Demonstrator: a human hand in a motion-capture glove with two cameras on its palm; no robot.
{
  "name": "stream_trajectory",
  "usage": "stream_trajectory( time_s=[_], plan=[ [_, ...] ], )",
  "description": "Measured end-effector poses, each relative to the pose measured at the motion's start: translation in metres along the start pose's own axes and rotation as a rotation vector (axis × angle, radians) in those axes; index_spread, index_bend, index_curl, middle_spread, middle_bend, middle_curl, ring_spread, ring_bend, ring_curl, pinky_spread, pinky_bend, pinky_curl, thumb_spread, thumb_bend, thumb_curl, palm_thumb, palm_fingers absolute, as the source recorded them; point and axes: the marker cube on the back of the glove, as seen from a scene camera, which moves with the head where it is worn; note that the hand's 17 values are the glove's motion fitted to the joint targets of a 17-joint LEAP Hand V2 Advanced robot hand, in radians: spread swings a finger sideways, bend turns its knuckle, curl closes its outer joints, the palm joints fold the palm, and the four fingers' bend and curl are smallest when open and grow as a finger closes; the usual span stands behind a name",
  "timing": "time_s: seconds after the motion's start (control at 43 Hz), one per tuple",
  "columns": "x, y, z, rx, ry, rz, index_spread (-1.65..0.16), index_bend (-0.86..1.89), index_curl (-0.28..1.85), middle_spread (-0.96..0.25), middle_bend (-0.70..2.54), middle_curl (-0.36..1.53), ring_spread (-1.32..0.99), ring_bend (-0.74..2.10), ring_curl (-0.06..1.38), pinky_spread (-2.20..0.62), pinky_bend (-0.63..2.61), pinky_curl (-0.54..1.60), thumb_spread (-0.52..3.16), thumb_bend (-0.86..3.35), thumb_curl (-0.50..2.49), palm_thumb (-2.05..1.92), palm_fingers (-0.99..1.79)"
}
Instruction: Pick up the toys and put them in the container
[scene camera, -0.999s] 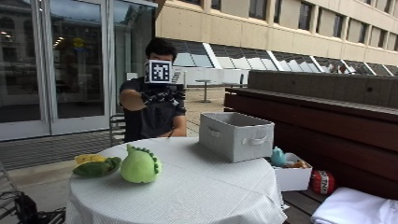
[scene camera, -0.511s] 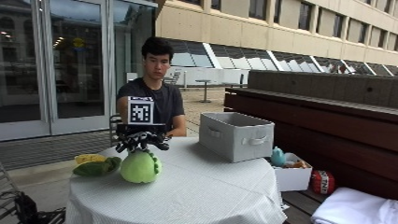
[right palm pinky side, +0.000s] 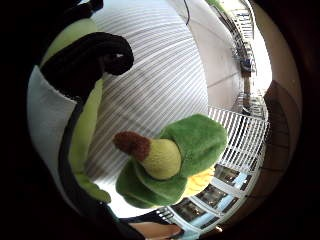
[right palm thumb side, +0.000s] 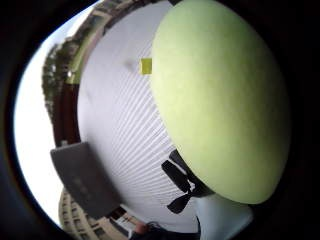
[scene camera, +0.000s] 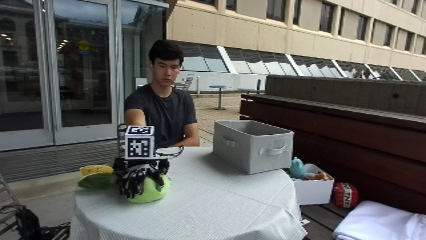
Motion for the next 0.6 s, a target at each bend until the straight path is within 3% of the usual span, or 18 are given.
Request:
stream_trajectory(
  time_s=[0.07, 0.116, 0.302, 0.418, 0.604],
  plan=[
    [0.001, -0.001, -0.003, 0.011, 0.001, -0.004, -0.37, 0.19, 0.16, -0.15, 0.19, 0.36, -0.28, 0.85, 0.42, -0.32, 1.23, 0.36, 1.13, 0.36, 0.45, 0.74, 0.69],
    [0.002, -0.001, -0.006, 0.027, 0.007, -0.012, -0.37, 0.14, 0.16, -0.15, 0.12, 0.35, -0.28, 0.83, 0.41, -0.33, 1.25, 0.37, 1.12, 0.34, 0.44, 0.73, 0.56],
    [0.004, 0.001, -0.022, 0.151, 0.017, -0.021, -0.36, 0.24, 0.21, -0.29, 0.34, 0.42, -0.42, 0.90, 0.43, -0.45, 1.03, 0.31, 1.02, 0.40, 0.53, 0.88, 1.02],
    [0.004, 0.007, -0.043, 0.125, 0.012, -0.010, -0.33, 0.32, 0.27, -0.34, 0.51, 0.49, -0.42, 1.01, 0.47, -0.50, 0.83, 0.28, 0.84, 0.44, 0.60, 0.99, 1.28],
    [0.000, 0.037, -0.118, 0.187, 0.004, -0.053, -0.31, 0.43, 0.34, -0.38, 0.57, 0.54, -0.42, 1.00, 0.49, -0.48, 0.84, 0.31, 0.54, 0.24, 0.63, 0.79, 1.17]
  ],
)
